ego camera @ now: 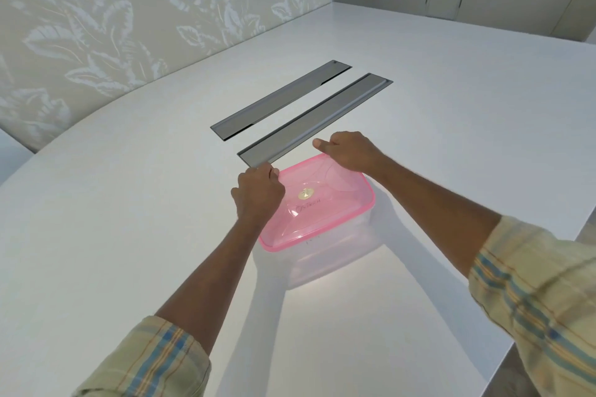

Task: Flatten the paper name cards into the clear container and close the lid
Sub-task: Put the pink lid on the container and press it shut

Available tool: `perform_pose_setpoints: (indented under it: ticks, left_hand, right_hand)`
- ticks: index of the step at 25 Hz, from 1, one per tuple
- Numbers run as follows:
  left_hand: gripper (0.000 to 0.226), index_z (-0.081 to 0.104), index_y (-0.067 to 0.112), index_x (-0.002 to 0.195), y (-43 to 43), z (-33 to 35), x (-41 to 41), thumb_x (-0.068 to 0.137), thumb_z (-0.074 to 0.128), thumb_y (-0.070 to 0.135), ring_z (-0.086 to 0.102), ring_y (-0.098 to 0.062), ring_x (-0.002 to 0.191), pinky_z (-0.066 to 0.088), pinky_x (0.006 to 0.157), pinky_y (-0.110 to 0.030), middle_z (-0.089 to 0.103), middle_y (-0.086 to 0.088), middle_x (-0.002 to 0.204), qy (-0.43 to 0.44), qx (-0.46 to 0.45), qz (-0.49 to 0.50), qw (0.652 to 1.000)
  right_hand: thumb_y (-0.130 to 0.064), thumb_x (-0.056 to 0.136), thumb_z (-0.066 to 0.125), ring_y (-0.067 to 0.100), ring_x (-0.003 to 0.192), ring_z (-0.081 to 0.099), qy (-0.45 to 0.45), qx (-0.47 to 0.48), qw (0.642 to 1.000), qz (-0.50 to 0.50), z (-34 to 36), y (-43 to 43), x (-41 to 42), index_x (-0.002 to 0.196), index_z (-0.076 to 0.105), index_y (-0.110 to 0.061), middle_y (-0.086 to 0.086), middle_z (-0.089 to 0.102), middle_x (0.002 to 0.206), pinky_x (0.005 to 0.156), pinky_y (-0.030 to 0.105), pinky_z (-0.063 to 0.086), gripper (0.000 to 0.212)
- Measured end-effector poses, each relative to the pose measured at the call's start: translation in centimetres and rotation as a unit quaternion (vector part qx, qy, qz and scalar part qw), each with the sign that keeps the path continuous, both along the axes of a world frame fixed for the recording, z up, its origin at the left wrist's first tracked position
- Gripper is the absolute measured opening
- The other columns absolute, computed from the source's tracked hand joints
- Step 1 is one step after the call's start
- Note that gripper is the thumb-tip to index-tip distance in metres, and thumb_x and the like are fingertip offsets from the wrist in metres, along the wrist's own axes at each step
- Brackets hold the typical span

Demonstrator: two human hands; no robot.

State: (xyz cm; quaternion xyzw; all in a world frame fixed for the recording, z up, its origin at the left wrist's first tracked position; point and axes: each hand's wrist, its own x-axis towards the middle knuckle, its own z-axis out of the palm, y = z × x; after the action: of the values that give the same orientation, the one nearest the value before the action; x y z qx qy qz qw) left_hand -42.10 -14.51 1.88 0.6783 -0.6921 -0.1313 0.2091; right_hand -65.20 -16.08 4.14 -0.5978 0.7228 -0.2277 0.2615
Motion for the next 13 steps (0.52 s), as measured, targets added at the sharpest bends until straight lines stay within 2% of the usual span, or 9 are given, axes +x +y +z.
perform_pose_setpoints:
  ticks: [3,6,8,10,13]
  left_hand:
    - [0.030,0.062,0.017,0.102,0.0,-0.5,-0.1,0.109,0.036,0.031,0.055,-0.035,0.114,0.038,0.089,-0.050,0.065,-0.009,0.111,-0.020,0.003,-0.007,1.000]
    - [0.027,0.056,0.023,0.094,0.0,-0.5,0.0,0.108,0.035,0.031,0.055,-0.035,0.117,0.040,0.091,-0.051,0.065,-0.009,0.113,-0.021,0.007,-0.005,1.000]
    - [0.025,0.054,0.023,0.093,-0.1,-0.5,0.0,0.108,0.036,0.031,0.054,-0.035,0.117,0.040,0.091,-0.050,0.065,-0.009,0.113,-0.013,0.013,0.000,1.000]
    - [0.024,0.053,0.023,0.092,-0.1,-0.6,0.0,0.108,0.037,0.031,0.054,-0.036,0.117,0.040,0.090,-0.049,0.065,-0.010,0.114,-0.002,0.014,0.002,1.000]
    - [0.027,0.057,0.019,0.093,-0.3,-0.6,0.2,0.108,0.038,0.030,0.054,-0.036,0.116,0.042,0.091,-0.050,0.065,-0.011,0.113,0.008,0.017,-0.001,1.000]
  right_hand:
    - [-0.072,0.104,0.040,0.033,0.100,0.063,0.064,0.024,0.997,0.022,-0.5,-2.2,0.1,0.072,0.049,-0.021,0.006,0.063,0.098,0.089,0.041,0.051,0.060]
    - [-0.062,0.107,0.044,0.036,0.110,0.062,0.089,0.038,0.994,0.040,-1.0,-3.9,0.2,0.073,0.050,-0.017,0.013,0.065,0.110,0.101,0.045,0.051,0.057]
    - [-0.055,0.110,0.046,0.036,0.108,0.062,0.078,0.045,0.995,0.054,-1.7,-4.8,-0.1,0.072,0.051,-0.012,0.015,0.063,0.105,0.097,0.042,0.050,0.057]
    - [-0.054,0.108,0.050,0.033,0.097,0.061,0.044,0.058,0.996,0.044,-2.7,-5.3,-0.6,0.083,0.061,-0.010,0.010,0.062,0.093,0.085,0.038,0.047,0.052]
    - [-0.055,0.104,0.054,0.029,0.088,0.059,0.007,0.067,0.997,0.027,-3.6,-5.7,-0.7,0.097,0.067,-0.010,0.001,0.060,0.081,0.079,0.035,0.043,0.047]
